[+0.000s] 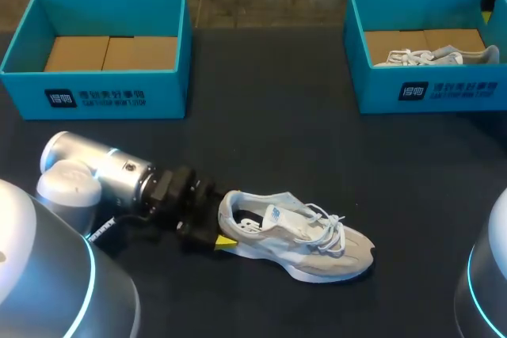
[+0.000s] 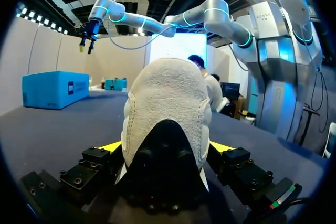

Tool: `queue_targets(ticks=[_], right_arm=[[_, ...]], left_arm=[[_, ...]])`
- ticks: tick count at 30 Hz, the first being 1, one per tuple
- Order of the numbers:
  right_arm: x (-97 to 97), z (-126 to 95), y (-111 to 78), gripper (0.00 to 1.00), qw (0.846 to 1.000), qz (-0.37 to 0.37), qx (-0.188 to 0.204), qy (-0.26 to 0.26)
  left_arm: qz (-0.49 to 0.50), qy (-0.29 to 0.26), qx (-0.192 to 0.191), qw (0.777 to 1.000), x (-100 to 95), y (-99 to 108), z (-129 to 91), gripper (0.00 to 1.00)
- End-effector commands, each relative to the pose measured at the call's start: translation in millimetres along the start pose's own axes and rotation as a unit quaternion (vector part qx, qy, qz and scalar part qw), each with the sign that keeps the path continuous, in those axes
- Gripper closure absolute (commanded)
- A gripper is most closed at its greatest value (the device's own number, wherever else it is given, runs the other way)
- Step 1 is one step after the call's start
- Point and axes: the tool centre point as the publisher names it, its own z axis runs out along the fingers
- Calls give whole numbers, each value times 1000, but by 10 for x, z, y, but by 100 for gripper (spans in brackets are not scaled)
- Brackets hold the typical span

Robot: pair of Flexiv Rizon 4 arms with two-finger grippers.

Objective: Take the shoe out of the shoebox, open the shoe tongue, remove and reinsert the insole, then place the shoe into the shoebox

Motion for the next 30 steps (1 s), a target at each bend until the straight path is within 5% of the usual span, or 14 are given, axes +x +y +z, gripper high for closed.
queue_targets(ticks=[1,17,18,19,20,21,30], right_arm=[[-1,2,2,0,1000,0,0,0],[-1,2,2,0,1000,0,0,0],[-1,2,2,0,1000,0,0,0],[-1,2,2,0,1000,0,0,0],[-1,2,2,0,1000,0,0,0],[-1,2,2,0,1000,0,0,0],[-1,2,2,0,1000,0,0,0]], left_arm=[[1,-4,3,1000,-19,31,50,0],[4,2,9,1000,-17,5,216,0],[6,0,8,1000,-20,5,224,13],[6,-1,8,1000,-21,7,230,62],[7,-2,8,1000,-21,7,232,91],[7,-2,8,1000,-21,7,233,100],[12,-49,18,999,-1,-15,131,100]])
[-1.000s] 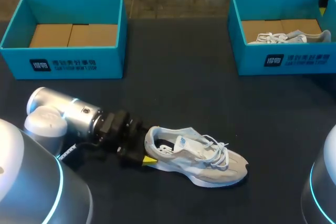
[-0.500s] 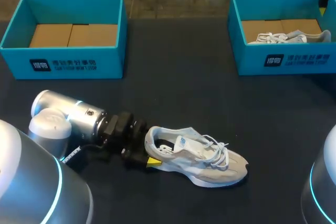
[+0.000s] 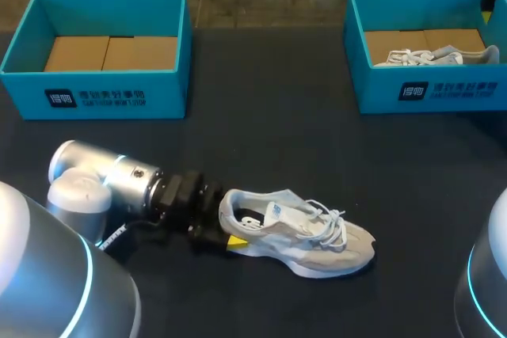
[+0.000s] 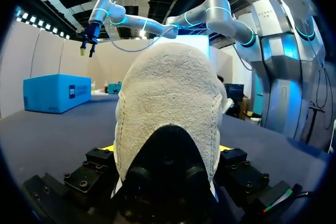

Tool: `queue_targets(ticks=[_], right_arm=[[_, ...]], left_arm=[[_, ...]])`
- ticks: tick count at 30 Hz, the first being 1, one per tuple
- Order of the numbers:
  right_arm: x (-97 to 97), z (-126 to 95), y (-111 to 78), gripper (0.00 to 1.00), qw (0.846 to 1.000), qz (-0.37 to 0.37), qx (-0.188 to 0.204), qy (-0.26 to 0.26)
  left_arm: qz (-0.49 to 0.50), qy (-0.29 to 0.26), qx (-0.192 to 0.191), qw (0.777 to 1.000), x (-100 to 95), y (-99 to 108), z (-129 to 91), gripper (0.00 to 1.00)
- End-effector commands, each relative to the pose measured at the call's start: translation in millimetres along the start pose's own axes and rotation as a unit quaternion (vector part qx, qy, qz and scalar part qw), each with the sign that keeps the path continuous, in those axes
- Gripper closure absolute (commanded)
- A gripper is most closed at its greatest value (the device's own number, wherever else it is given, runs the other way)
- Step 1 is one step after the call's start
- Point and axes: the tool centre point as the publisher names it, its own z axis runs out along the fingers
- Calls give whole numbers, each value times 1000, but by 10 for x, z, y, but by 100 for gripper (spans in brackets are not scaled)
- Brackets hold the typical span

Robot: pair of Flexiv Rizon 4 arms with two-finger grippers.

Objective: Take the shoe out of the shoebox, open the shoe tongue, remove and reinsert the insole, then place the shoe into the shoebox

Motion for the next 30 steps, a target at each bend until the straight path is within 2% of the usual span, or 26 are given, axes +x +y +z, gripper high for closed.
queue_targets(ticks=[1,16,30], right_arm=[[0,2,2,0,1000,0,0,0],[0,2,2,0,1000,0,0,0],[0,2,2,0,1000,0,0,0]], left_arm=[[-4,-35,6,999,58,-17,-63,100],[-12,-87,19,996,12,-67,-262,100],[-18,-77,6,997,-60,5,-227,100]])
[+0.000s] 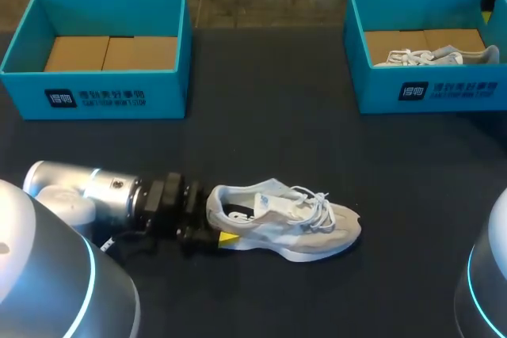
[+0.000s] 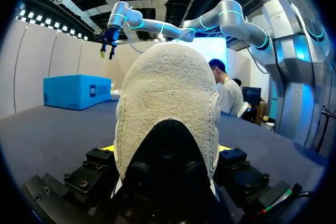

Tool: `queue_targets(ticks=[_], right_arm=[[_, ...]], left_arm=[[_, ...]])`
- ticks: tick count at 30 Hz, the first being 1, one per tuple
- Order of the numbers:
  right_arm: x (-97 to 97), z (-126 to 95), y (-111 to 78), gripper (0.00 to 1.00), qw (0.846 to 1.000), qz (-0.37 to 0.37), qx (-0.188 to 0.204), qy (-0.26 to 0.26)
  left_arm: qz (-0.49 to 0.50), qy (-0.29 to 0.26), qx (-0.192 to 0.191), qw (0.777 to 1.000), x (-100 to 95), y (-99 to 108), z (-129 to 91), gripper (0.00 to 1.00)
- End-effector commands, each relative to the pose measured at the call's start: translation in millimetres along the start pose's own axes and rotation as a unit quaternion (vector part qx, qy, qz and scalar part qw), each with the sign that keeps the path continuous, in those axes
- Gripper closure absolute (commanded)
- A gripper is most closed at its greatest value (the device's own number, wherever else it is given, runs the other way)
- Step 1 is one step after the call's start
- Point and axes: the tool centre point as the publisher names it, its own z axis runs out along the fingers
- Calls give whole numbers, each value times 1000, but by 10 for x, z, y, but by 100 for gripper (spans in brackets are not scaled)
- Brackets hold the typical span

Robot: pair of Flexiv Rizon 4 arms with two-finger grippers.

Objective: Take the shoe out of the shoebox, open the shoe tongue, remove and reinsert the insole, then place the shoe into the shoebox

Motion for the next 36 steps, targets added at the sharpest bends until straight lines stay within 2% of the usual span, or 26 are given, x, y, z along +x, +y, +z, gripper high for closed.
queue_targets(ticks=[1,21,22,25,34,36], right_arm=[[0,2,2,0,1000,0,0,0],[0,2,2,0,1000,0,0,0],[59,-21,-16,0,1000,3,4,-3],[283,-80,-186,0,1000,20,10,-9],[947,-117,-978,0,997,81,18,-4],[1067,-126,-1111,0,995,94,22,14]], left_arm=[[-1,2,-1,1000,-22,5,23,100],[-1,2,-1,1000,-22,5,23,100],[-1,2,-1,1000,-22,5,23,100],[-1,2,-1,1000,-22,5,23,100],[-1,2,-1,1000,-22,5,23,100],[-1,2,-1,1000,-22,5,23,100]])
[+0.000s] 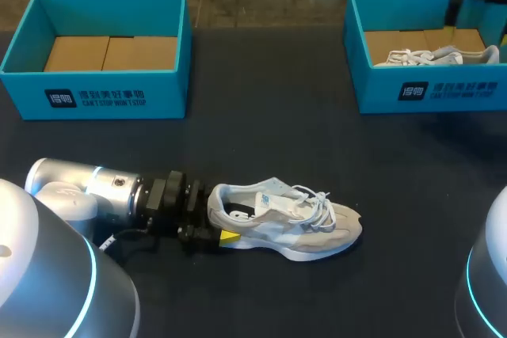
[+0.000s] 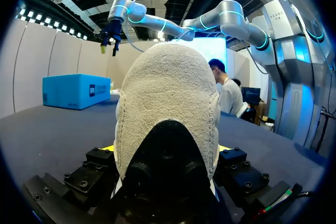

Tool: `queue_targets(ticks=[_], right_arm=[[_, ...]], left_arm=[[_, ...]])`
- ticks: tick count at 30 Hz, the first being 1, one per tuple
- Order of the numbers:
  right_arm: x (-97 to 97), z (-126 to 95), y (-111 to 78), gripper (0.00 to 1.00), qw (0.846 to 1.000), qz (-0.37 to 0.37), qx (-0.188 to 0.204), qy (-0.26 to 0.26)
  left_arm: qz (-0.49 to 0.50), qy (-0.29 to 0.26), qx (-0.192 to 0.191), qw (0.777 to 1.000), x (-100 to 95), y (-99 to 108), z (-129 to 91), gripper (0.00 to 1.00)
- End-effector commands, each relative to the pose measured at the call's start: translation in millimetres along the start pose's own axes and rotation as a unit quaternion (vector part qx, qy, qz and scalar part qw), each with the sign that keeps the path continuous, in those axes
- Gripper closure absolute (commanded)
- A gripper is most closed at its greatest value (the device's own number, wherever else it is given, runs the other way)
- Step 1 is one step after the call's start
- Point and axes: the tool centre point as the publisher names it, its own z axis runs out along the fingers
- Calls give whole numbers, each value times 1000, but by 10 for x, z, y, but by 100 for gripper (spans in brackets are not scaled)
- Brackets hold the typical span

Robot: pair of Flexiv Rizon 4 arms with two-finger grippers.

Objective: Take the shoe out of the shoebox, open the shoe tongue, remove and reinsert the insole, then place the shoe into the shoebox

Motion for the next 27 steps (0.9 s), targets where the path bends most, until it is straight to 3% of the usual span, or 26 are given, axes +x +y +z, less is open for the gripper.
queue_targets(ticks=[1,17,20,21,27], right_arm=[[184,20,-448,0,1000,18,-14,16],[184,20,-448,0,1000,18,-14,16],[554,82,-629,0,1000,-1,-17,1],[583,87,-655,0,1000,-4,-19,0],[1028,68,-1323,0,999,-16,-29,-14]], left_arm=[[0,-2,0,1000,4,5,15,100],[0,-2,0,1000,4,5,15,100],[0,-2,0,1000,4,5,15,100],[0,-2,0,1000,4,5,15,100],[0,-2,0,1000,4,5,15,100]])
